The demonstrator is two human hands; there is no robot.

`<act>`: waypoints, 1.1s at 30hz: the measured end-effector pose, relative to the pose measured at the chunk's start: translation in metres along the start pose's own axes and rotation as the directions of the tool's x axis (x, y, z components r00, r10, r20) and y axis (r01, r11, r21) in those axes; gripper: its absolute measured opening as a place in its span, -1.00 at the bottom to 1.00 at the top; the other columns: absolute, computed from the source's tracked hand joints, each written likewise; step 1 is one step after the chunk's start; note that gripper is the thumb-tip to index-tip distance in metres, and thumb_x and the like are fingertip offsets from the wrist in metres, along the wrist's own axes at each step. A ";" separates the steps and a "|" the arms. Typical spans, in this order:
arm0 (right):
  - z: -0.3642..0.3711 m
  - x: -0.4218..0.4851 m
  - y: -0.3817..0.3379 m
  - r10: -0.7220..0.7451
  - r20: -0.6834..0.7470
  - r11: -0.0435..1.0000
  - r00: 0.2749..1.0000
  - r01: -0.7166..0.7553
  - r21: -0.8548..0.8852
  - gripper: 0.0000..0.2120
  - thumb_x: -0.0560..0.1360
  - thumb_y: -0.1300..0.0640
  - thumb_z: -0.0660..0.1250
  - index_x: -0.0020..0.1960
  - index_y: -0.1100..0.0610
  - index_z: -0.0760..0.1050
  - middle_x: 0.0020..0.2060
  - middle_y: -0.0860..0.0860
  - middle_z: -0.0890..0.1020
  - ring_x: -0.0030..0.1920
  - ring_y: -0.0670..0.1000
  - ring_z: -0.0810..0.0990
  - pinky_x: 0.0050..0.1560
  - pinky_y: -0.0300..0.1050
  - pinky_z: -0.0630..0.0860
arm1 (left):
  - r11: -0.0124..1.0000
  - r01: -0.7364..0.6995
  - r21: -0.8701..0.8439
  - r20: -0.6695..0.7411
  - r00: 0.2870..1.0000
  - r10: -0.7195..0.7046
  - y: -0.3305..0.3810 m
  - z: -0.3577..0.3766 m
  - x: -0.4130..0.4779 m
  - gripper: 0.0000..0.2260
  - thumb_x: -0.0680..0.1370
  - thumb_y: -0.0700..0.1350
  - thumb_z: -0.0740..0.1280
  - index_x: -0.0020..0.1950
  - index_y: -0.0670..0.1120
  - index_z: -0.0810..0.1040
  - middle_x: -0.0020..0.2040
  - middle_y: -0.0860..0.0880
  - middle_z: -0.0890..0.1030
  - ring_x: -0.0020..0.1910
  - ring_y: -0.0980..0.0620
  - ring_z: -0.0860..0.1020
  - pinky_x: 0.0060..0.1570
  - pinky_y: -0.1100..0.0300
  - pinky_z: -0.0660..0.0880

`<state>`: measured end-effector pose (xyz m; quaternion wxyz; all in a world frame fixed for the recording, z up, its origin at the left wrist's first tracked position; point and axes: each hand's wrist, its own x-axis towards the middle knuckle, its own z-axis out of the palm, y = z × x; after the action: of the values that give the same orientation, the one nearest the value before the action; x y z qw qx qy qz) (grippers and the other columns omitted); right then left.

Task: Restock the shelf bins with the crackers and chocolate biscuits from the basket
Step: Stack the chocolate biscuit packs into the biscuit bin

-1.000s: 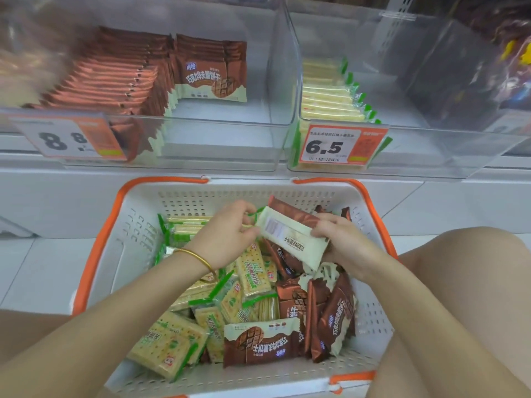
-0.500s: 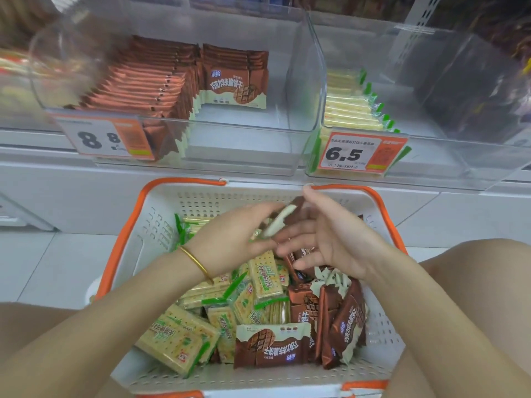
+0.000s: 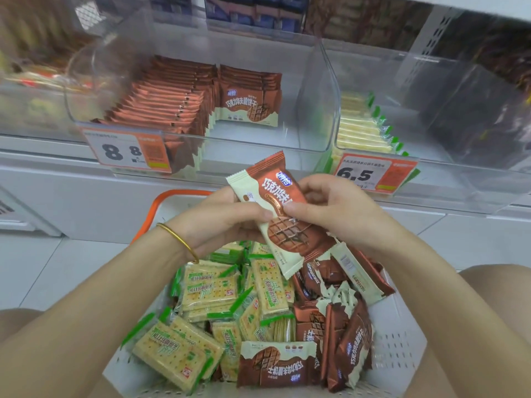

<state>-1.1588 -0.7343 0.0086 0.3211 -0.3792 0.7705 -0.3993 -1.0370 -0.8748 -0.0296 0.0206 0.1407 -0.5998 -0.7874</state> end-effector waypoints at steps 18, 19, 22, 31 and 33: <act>-0.004 0.227 -0.062 -0.247 -0.165 0.490 0.955 -0.024 -0.871 -0.82 0.45 0.18 0.34 0.04 0.04 0.53 0.05 0.04 0.57 0.03 0.14 0.53 -0.10 -0.10 0.39 | 0.056 0.165 0.985 -0.161 0.736 0.658 0.049 -0.080 0.019 -0.57 0.50 0.17 0.00 0.05 0.02 0.58 0.07 0.07 0.57 0.18 -0.06 0.43 0.23 -0.01 0.19; -0.003 0.232 -0.061 -0.269 -0.153 0.455 0.951 -0.015 -0.890 -0.81 0.46 0.19 0.34 0.06 0.05 0.53 0.05 0.06 0.57 0.05 0.15 0.54 -0.10 -0.09 0.40 | 0.055 0.172 0.984 -0.166 0.739 0.653 0.050 -0.079 0.020 -0.56 0.50 0.17 -0.02 0.04 0.02 0.58 0.07 0.08 0.56 0.18 -0.05 0.42 0.23 0.03 0.16; -0.001 0.242 -0.058 -0.330 -0.127 0.380 0.935 0.009 -0.925 -0.78 0.46 0.18 0.36 0.11 0.11 0.49 0.06 0.11 0.54 0.07 0.19 0.54 -0.09 -0.04 0.43 | 0.051 0.190 0.981 -0.176 0.731 0.659 0.049 -0.077 0.021 -0.56 0.50 0.17 -0.04 0.01 0.03 0.58 0.04 0.09 0.57 0.16 -0.03 0.43 0.18 0.09 0.10; 0.006 0.253 -0.052 -0.426 -0.157 0.288 0.891 -0.031 -0.957 -0.48 0.45 0.12 0.42 0.33 0.21 0.34 0.27 0.19 0.44 0.30 0.23 0.37 0.18 0.11 0.39 | 0.048 0.198 0.979 -0.180 0.728 0.661 0.049 -0.076 0.022 -0.57 0.50 0.16 -0.03 -0.02 0.03 0.58 0.02 0.08 0.57 0.14 -0.04 0.44 0.16 0.06 0.14; 0.005 0.253 -0.052 -0.417 -0.163 0.291 0.894 -0.039 -0.956 -0.43 0.43 0.06 0.44 0.34 0.22 0.32 0.27 0.19 0.43 0.30 0.23 0.37 0.19 0.12 0.38 | 0.051 0.194 0.980 -0.178 0.724 0.667 0.049 -0.076 0.022 -0.57 0.50 0.16 -0.03 -0.01 0.03 0.58 0.03 0.08 0.57 0.14 -0.04 0.44 0.16 0.07 0.14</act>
<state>-1.2656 -0.9693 0.0026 -0.1702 -0.4981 0.8499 0.0250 -1.0461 -0.9644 -0.0057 0.2577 0.2506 -0.9310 -0.0632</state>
